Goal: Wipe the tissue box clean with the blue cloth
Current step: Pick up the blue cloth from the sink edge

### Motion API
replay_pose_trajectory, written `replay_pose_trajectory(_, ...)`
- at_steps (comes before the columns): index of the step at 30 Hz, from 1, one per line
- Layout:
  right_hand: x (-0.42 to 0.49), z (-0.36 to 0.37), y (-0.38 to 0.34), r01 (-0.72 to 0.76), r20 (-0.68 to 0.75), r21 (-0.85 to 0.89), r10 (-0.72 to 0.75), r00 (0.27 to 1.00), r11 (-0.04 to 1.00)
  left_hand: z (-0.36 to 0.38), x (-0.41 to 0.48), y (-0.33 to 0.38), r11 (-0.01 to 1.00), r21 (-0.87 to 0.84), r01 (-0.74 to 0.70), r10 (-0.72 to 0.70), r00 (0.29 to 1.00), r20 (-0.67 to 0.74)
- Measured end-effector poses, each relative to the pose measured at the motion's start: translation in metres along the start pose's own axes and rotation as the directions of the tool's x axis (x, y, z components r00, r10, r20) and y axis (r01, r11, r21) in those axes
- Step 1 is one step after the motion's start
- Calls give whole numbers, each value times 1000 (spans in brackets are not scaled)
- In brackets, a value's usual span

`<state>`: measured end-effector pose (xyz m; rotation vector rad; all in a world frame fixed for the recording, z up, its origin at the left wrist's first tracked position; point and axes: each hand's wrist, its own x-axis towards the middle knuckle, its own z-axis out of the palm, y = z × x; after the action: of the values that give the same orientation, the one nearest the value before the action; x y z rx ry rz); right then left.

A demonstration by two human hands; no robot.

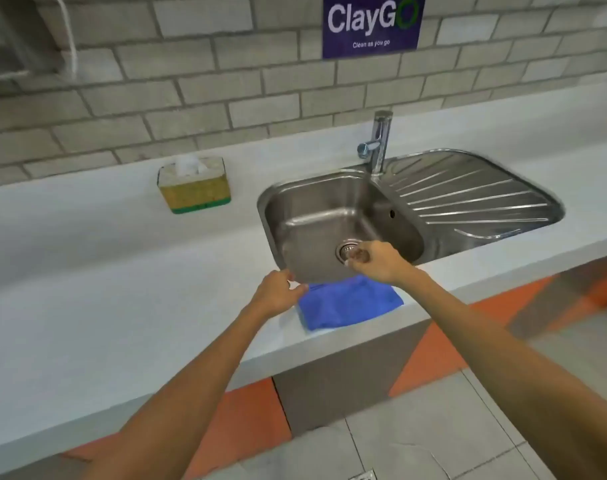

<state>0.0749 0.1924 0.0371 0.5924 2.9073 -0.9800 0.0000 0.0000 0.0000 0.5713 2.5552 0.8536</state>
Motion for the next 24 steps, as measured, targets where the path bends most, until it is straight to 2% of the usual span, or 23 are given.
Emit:
replay_pose_trajectory(4,-20,-3,30,-56,50,16,56,997,998,35,-7,14,994,11,111,-111,992,-52)
replay_pose_trajectory(6,-26,-1,42,-69,70,13,68,995,998,49,-8,16,979,88,186,-181,981,-68)
replay_pose_trajectory(9,-35,1,52,-72,80,61,67,995,996,60,-9,16,955,161,251,-234,965,-116)
replay_pose_trajectory(12,-39,6,56,-75,113,124,61,992,990,67,-11,18,945,151,291,-273,953,-130)
replay_pose_trajectory(14,-40,9,58,-89,140,162,66,988,983,70,-13,22,961,16,276,-271,952,-144)
replay_pose_trajectory(16,-40,12,60,-99,156,179,71,985,979,71,-16,30,942,-230,244,-283,946,-160)
replay_pose_trajectory(19,-36,14,59,-152,166,281,108,980,948,62,-22,48,803,-563,196,-314,942,-119)
replay_pose_trajectory(21,-33,15,54,-236,210,432,158,965,870,51,-25,61,722,-677,143,-286,953,-103)
replay_pose_trajectory(24,-28,16,38,-363,318,655,194,928,663,30,-24,81,729,-683,35,-205,964,-170)
